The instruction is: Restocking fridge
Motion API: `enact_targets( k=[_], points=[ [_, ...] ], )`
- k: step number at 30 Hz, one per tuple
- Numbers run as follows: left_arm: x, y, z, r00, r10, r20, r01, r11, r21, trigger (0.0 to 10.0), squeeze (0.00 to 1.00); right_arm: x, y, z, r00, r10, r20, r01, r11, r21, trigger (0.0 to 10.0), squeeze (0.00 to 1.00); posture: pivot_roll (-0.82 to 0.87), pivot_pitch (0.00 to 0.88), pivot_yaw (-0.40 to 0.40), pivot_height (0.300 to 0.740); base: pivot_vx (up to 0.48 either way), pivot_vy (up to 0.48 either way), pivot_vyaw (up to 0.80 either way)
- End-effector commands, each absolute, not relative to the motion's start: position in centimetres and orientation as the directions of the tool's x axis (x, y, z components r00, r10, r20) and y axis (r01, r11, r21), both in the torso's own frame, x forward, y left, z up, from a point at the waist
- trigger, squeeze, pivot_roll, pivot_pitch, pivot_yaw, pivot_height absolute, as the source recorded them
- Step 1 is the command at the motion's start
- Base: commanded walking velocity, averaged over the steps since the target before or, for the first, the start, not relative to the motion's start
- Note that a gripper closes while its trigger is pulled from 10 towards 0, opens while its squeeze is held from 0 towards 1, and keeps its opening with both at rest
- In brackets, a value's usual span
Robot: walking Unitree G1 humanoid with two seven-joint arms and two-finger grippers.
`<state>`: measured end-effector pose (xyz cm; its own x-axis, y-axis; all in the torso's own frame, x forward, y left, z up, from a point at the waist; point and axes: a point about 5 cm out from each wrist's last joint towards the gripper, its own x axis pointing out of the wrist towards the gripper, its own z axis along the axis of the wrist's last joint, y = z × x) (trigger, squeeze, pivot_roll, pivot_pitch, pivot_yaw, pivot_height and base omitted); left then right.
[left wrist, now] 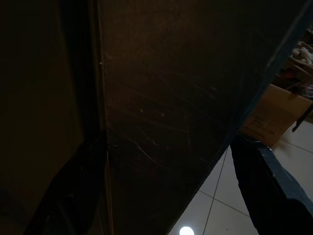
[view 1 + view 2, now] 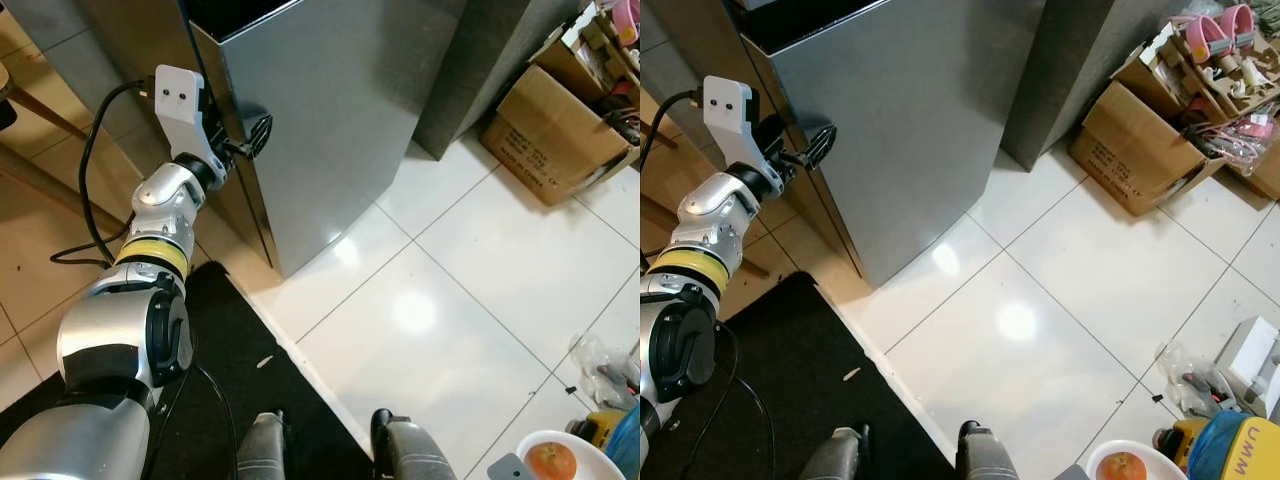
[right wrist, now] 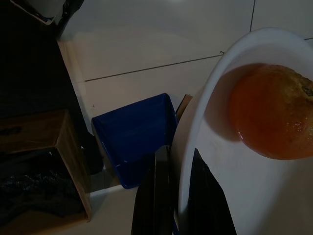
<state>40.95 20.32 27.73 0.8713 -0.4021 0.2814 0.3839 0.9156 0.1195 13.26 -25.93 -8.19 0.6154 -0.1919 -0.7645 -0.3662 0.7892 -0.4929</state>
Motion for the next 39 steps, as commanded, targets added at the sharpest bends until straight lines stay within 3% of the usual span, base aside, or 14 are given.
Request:
enact_targets(
  k=[1, 9, 12, 14, 16, 22, 39],
  points=[
    [40.5, 19.2, 33.1, 0.771, -0.424, 0.475, 0.364, 0.906, 0.217, 10.0, 0.0, 10.9, -26.0, -9.0, 0.56, -0.207, -0.803, -0.386, 0.792, -0.473, 10.0, 0.0, -0.23, 0.421, -0.03, 0.74, 0.0, 0.0, 0.0],
    [40.2, 18.4, 35.1, 0.685, -0.461, 0.565, 0.459, 0.874, 0.157, 10.0, 0.0, 10.9, -25.9, -9.0, 0.559, -0.205, -0.803, -0.387, 0.792, -0.472, 10.0, 0.0, -0.23, 0.414, -0.029, 0.74, 0.0, 0.0, 0.0],
    [39.9, 16.9, 35.8, 0.575, -0.573, 0.584, 0.616, 0.773, 0.152, 10.0, 0.0, 11.0, -25.9, -9.0, 0.559, -0.206, -0.803, -0.387, 0.792, -0.472, 10.0, 0.0, -0.23, 0.41, -0.028, 0.74, 0.0, 0.0, 0.0],
    [39.9, 16.9, 35.8, 0.575, -0.573, 0.584, 0.616, 0.773, 0.152, 10.0, 0.0, 11.0, -25.9, -9.0, 0.559, -0.206, -0.803, -0.387, 0.792, -0.472, 10.0, 0.0, -0.23, 0.41, -0.028, 0.74, 0.0, 0.0, 0.0],
    [39.5, 15.6, 35.7, 0.476, -0.674, 0.565, 0.709, 0.674, 0.206, 10.0, 0.0, 11.2, -25.9, -9.0, 0.56, -0.207, -0.802, -0.386, 0.792, -0.473, 10.0, 0.0, -0.22, 0.405, -0.025, 0.74, 0.0, 0.0, 0.0],
    [39.1, 13.9, 35.0, 0.377, -0.777, 0.504, 0.778, 0.561, 0.282, 10.0, 0.0, 11.6, -25.7, -8.9, 0.563, -0.207, -0.8, -0.381, 0.794, -0.473, 10.0, 0.0, -0.22, 0.397, -0.019, 0.74, 0.0, 0.0, 0.0],
    [38.6, 12.0, 32.3, 0.278, -0.899, 0.338, 0.831, 0.401, 0.384, 10.0, 0.0, 11.6, -25.6, -9.0, 0.559, -0.214, -0.801, -0.369, 0.801, -0.471, 10.0, 0.0, -0.21, 0.388, -0.009, 0.74, 0.0, 0.0, 0.0]
  ],
)
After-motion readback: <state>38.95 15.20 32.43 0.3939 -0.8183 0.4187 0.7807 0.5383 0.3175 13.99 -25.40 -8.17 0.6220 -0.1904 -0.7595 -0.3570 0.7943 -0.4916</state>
